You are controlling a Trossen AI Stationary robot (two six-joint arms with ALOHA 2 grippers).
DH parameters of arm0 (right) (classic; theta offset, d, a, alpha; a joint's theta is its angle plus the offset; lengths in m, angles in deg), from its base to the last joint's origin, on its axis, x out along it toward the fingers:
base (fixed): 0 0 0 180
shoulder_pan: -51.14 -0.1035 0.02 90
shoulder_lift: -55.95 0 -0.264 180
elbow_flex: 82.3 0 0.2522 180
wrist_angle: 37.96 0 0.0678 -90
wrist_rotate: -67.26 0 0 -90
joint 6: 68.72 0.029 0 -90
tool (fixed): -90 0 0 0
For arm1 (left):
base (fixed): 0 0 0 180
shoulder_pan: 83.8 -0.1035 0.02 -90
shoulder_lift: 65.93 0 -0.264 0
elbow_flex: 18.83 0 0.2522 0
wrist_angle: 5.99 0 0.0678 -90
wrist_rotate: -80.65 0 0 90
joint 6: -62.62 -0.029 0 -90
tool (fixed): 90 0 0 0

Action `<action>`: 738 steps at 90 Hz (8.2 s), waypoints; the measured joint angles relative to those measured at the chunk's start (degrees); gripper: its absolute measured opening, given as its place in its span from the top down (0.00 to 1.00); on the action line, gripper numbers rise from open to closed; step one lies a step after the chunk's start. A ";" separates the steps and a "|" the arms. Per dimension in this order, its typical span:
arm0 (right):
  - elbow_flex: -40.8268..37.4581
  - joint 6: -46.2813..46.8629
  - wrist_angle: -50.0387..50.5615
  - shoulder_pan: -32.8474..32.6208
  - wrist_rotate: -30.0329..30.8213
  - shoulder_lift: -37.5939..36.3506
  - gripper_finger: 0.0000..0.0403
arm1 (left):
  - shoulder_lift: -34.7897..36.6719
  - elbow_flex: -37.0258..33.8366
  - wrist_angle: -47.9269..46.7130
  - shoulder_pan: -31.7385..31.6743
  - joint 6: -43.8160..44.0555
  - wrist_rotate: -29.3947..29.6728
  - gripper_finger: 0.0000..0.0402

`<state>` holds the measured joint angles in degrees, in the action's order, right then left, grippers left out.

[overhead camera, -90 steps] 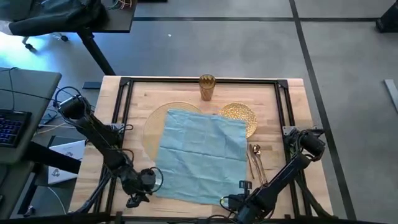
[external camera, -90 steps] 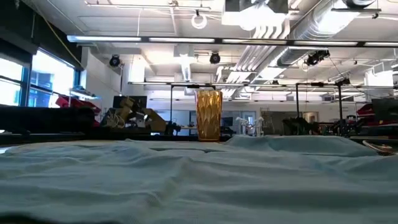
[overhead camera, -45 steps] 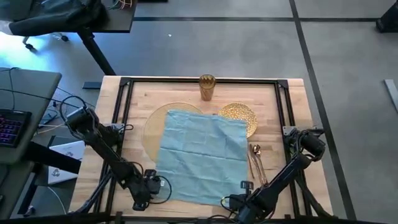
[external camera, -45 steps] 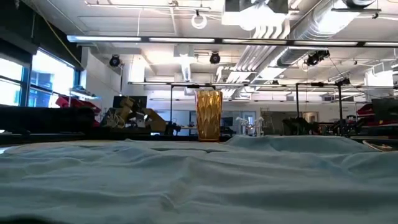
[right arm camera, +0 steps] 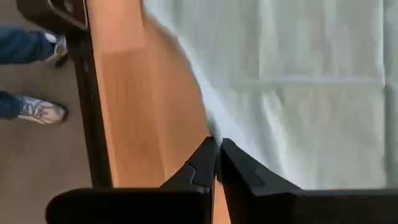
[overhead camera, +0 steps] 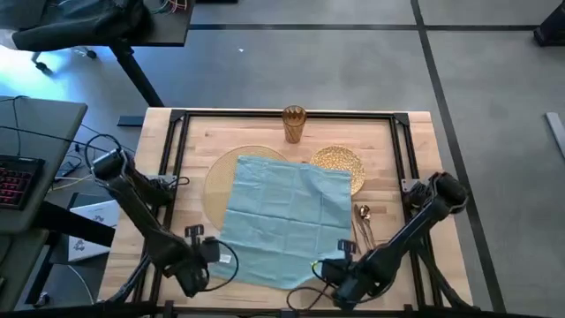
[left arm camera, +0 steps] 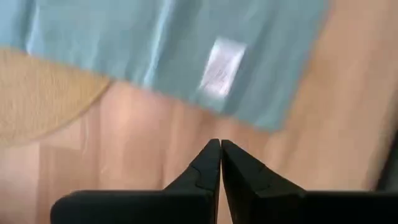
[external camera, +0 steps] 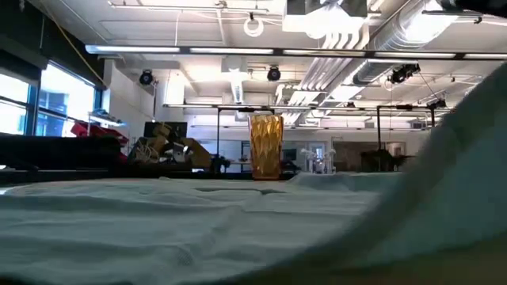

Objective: Set table place
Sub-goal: Fold the blue table napkin

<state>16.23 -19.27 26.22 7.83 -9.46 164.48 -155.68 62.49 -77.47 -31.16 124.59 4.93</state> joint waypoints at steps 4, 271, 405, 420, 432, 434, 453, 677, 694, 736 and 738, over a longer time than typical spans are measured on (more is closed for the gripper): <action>0.00 -0.41 -0.34 0.45 0.02 0.00 1.00 | 0.80 -0.19 1.62 0.00 0.11 1.18 1.00; -8.75 11.74 21.57 21.60 5.76 -5.88 1.00 | 1.64 -2.51 -11.92 -23.45 -4.59 19.85 1.00; -9.77 25.11 9.92 8.09 14.13 -18.10 0.58 | 5.33 -2.77 -15.30 -19.00 15.98 -6.54 0.74; -15.91 25.97 -5.30 4.95 10.15 -15.43 0.59 | 5.35 -7.71 -5.94 -16.25 23.65 -9.04 0.74; -19.83 30.32 -11.12 4.65 5.35 -11.39 0.60 | 5.33 -14.43 3.32 -15.62 28.90 -11.36 0.74; -20.21 30.66 -11.49 4.69 4.66 -10.63 0.60 | 5.33 -15.41 4.88 -15.51 29.24 -11.48 0.74; -20.85 31.11 -11.76 5.93 -2.29 -6.60 0.66 | 5.33 -19.99 10.58 -15.39 29.42 -11.34 0.77; -17.51 31.90 -30.40 21.93 -19.15 6.36 1.00 | -2.77 -24.52 23.72 -86.87 -66.97 4.17 0.96; -17.55 42.13 -28.83 13.39 -21.35 6.44 1.00 | -2.95 -26.53 28.14 -89.39 -70.66 9.97 0.97; -17.70 49.48 -29.06 6.81 -20.91 5.90 1.00 | 5.05 -16.10 14.59 -96.01 -62.56 0.22 1.00; -17.72 49.11 -29.03 6.86 -20.53 5.57 1.00 | 6.06 -16.22 13.66 -95.39 -61.35 -1.48 1.00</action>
<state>-1.49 29.83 -2.81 14.69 -29.99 170.05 -149.62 46.27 -63.81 -126.55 63.24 3.45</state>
